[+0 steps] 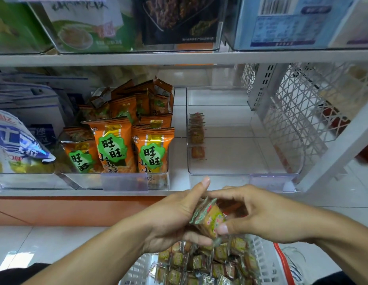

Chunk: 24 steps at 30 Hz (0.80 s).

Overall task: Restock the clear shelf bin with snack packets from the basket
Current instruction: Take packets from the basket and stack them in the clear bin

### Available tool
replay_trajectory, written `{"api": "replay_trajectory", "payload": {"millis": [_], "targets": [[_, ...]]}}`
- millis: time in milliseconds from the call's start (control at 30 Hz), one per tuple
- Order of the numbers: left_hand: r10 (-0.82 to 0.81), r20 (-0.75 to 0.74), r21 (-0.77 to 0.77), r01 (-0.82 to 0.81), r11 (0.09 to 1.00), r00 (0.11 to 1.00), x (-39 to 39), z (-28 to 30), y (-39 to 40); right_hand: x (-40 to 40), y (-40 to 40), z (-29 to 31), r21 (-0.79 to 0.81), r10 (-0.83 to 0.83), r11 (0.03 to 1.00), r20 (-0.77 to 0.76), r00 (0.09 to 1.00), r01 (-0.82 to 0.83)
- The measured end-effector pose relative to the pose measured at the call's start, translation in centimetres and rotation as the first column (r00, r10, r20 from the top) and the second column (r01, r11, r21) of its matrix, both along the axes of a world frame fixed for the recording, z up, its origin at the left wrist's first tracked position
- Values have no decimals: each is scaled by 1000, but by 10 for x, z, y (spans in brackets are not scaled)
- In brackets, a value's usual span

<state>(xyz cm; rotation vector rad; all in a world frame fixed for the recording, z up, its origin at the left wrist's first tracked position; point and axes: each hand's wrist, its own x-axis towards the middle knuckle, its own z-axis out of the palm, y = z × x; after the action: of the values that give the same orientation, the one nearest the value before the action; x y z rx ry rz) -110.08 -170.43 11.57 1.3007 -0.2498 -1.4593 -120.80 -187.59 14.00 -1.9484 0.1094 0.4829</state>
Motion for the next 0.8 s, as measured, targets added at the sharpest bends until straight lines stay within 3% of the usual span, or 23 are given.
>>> {"api": "replay_trajectory", "payload": {"millis": [167,333,600,800], "targets": [[-2,-2,-6,2,1000,1000,-1,4,-3,1,-2,4,-105,-9,994,69,998,16],[109,-39,-2,-110,994,993,9,10,-7,1,-8,14,-245,-36,967,164,986,76],[302,-156,-16,-308,951,940,12,22,-5,-1,-22,25,35,-222,975,146,964,219],[332,-193,-45,-346,937,923,14,15,5,-2,-27,24,228,-289,940,131,948,255]]}}
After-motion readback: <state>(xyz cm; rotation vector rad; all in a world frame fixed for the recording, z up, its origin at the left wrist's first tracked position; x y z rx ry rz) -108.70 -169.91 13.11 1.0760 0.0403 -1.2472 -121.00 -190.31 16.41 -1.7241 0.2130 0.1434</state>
